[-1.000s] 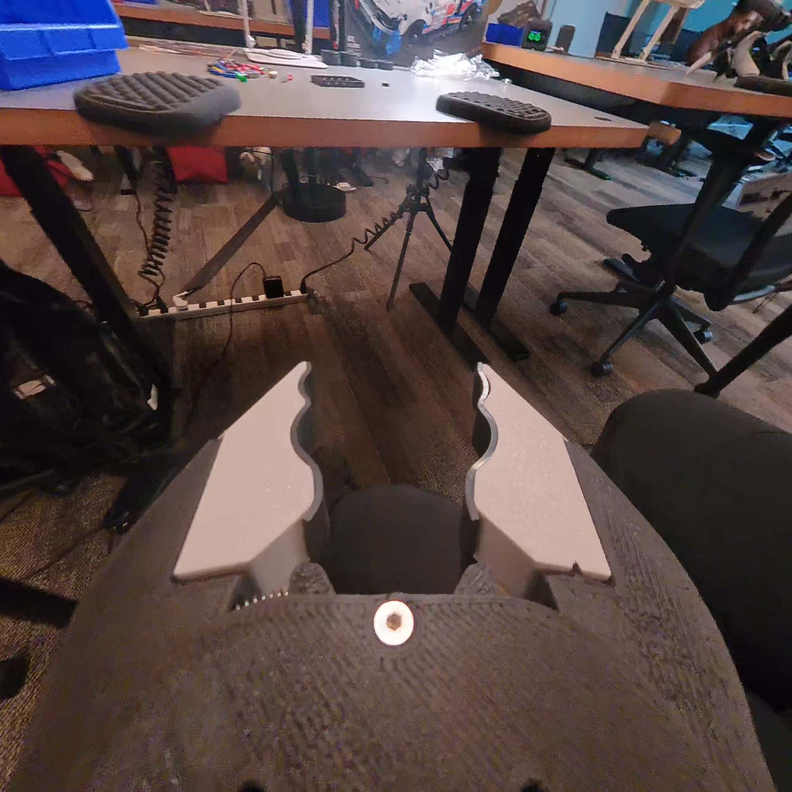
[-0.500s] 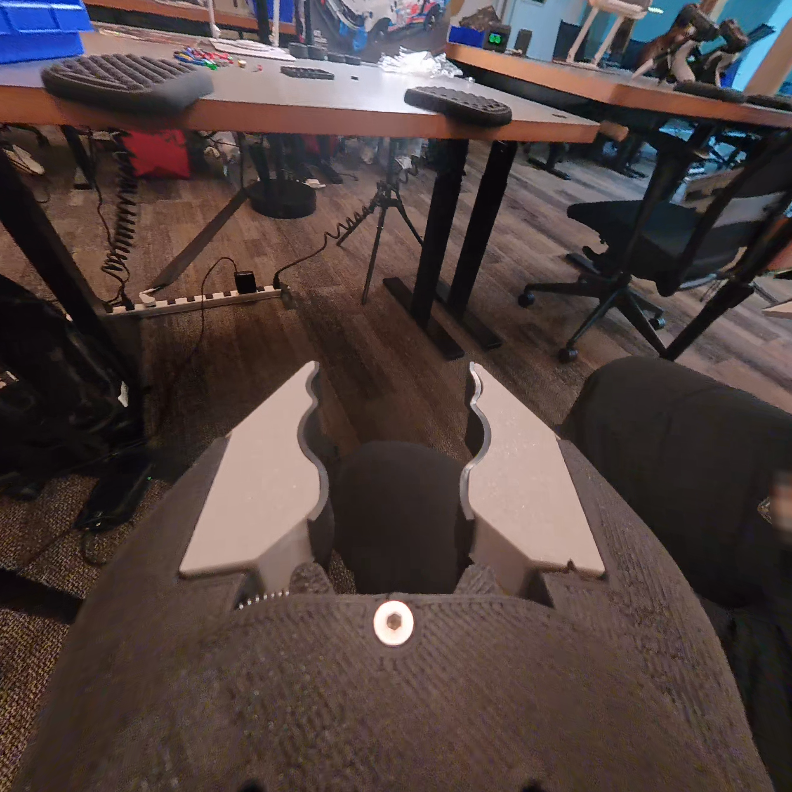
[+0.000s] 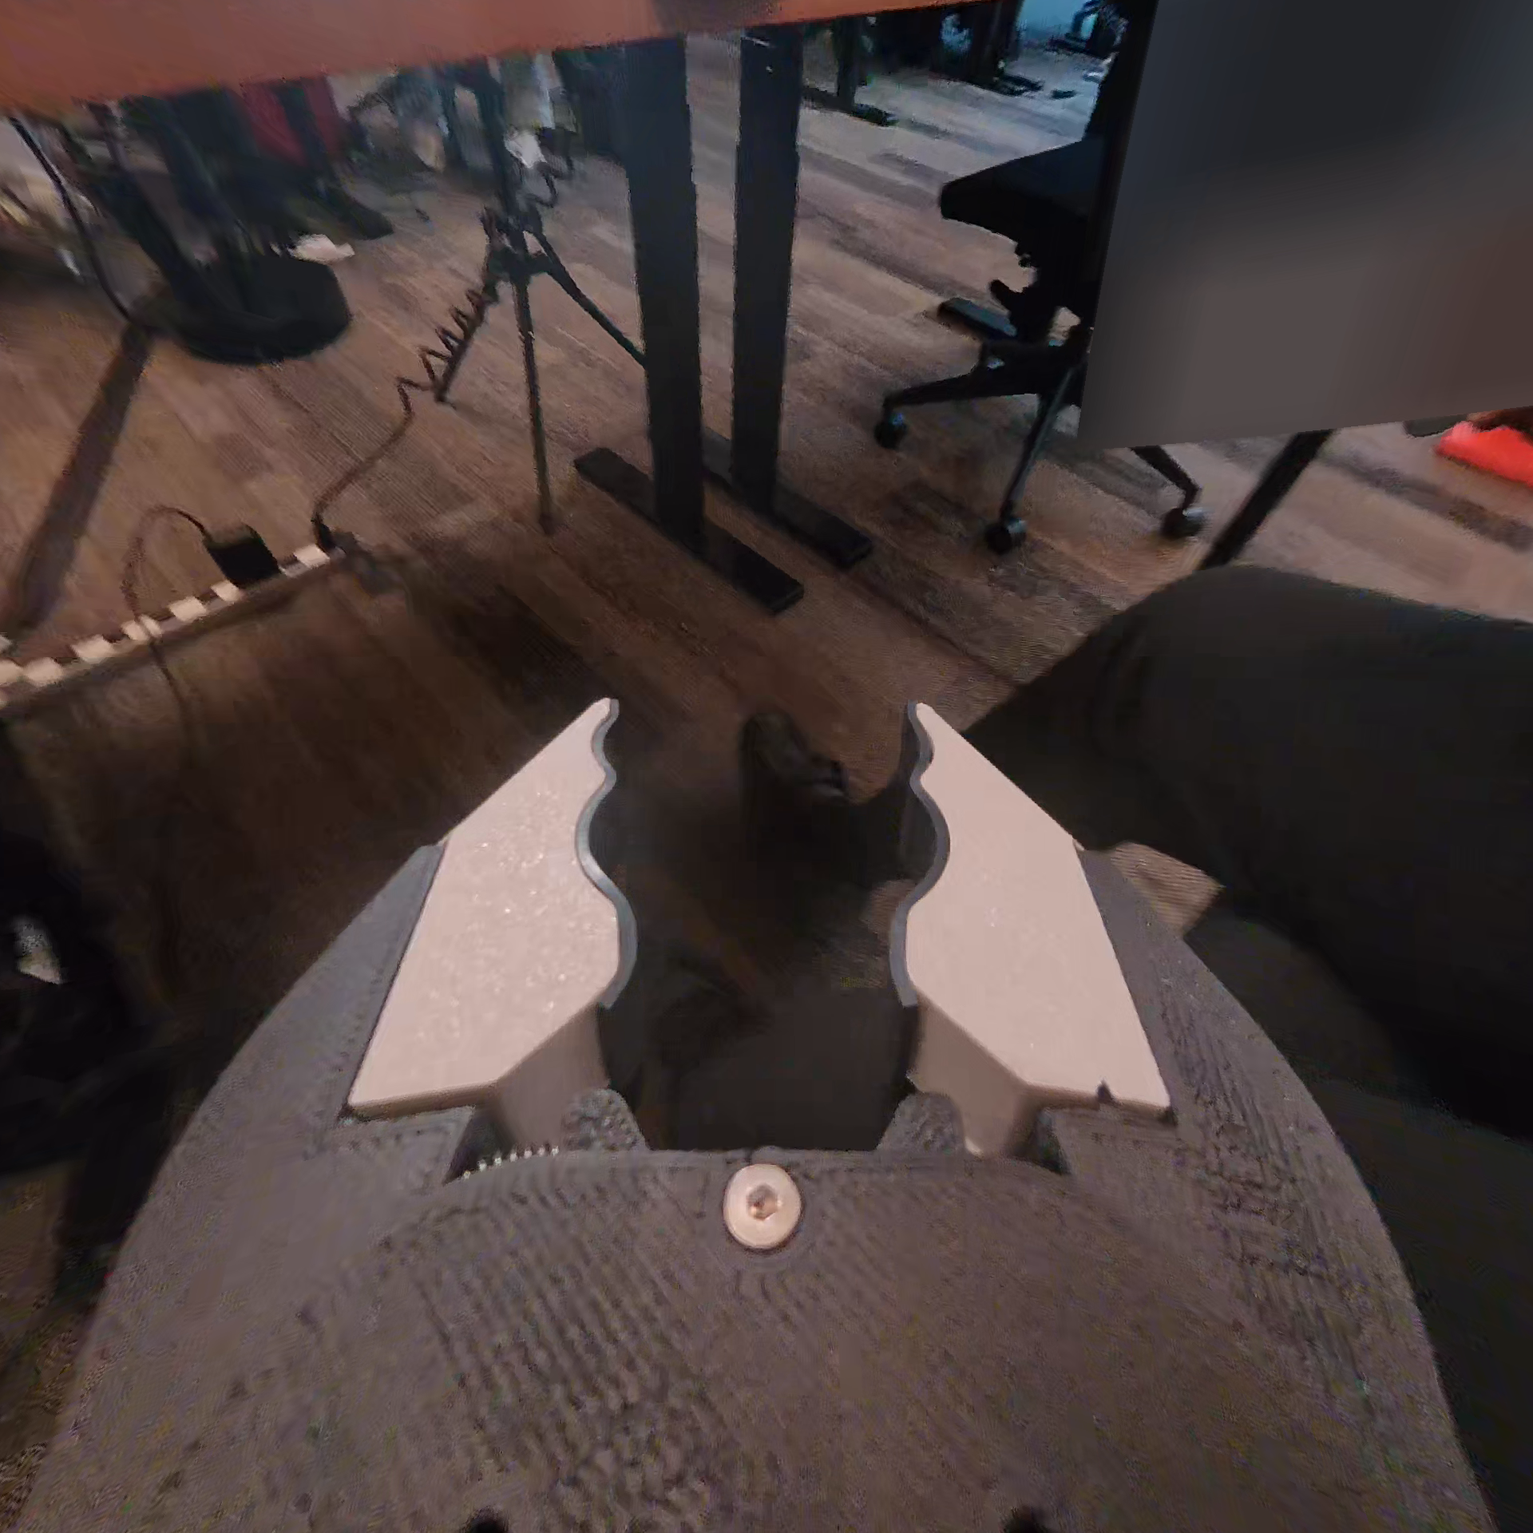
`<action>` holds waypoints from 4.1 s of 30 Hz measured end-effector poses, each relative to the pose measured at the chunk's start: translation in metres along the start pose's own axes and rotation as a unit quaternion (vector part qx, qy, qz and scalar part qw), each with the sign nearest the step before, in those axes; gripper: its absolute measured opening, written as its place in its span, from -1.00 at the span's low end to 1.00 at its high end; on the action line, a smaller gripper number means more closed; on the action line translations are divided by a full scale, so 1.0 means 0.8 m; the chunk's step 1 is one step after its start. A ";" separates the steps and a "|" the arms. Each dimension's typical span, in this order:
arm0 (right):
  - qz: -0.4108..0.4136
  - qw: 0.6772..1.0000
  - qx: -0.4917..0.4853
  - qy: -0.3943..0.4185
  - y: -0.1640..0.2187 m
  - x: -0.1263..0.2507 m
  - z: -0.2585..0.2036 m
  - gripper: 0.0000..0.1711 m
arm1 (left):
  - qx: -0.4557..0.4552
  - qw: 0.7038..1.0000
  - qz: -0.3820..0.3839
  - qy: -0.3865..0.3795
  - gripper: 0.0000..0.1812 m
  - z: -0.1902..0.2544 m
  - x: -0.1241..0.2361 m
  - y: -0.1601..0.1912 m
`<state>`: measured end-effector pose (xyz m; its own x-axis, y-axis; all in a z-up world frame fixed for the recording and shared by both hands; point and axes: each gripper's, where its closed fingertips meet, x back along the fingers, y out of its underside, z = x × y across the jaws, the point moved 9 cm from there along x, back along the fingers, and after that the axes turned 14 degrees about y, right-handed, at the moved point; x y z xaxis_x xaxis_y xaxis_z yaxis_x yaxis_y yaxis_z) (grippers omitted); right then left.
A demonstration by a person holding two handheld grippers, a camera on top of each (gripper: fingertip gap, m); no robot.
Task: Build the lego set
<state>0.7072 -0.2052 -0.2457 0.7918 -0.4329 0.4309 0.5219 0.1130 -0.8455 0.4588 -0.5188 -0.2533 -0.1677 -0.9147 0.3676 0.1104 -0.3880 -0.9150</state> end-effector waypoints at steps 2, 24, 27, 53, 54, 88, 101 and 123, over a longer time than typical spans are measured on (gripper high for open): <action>-0.006 1.000 0.017 0.009 -0.004 -0.035 0.011 -0.09 | -0.028 0.999 0.004 -0.025 -0.29 -0.041 -0.023 -0.007; -0.045 0.972 -0.039 0.228 0.104 -0.001 0.176 -0.11 | -0.008 0.994 0.039 -0.105 -0.25 -0.100 -0.130 -0.178; -0.055 0.966 -0.072 0.241 0.141 0.020 0.181 -0.12 | -0.020 0.994 0.028 -0.101 -0.25 -0.079 -0.151 -0.180; -0.128 0.967 -0.153 0.156 0.174 -0.133 0.154 -0.03 | 0.053 0.997 -0.028 -0.054 -0.16 -0.218 -0.325 -0.075; -0.121 0.968 -0.147 0.163 0.155 -0.133 0.161 -0.03 | 0.051 0.997 -0.017 -0.051 -0.16 -0.222 -0.320 -0.086; -0.003 0.965 -0.213 0.152 -0.034 -0.192 0.167 -0.12 | -0.072 0.996 0.054 0.006 -0.26 -0.228 -0.308 -0.184; 0.101 0.987 -0.075 0.104 -0.243 -0.296 0.170 -0.29 | -0.061 0.982 0.172 -0.043 -0.30 -0.307 -0.229 -0.310; 0.200 0.976 0.011 -0.091 -0.444 -0.535 0.205 -0.64 | -0.094 0.990 0.070 -0.074 -0.93 -0.569 -0.196 -0.400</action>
<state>0.2347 0.0869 -0.0780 0.9754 -0.1857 0.1189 0.1654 0.2595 -0.9515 0.0035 -0.1999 -0.0934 -0.0177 -0.9698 0.2432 -0.0647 -0.2416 -0.9682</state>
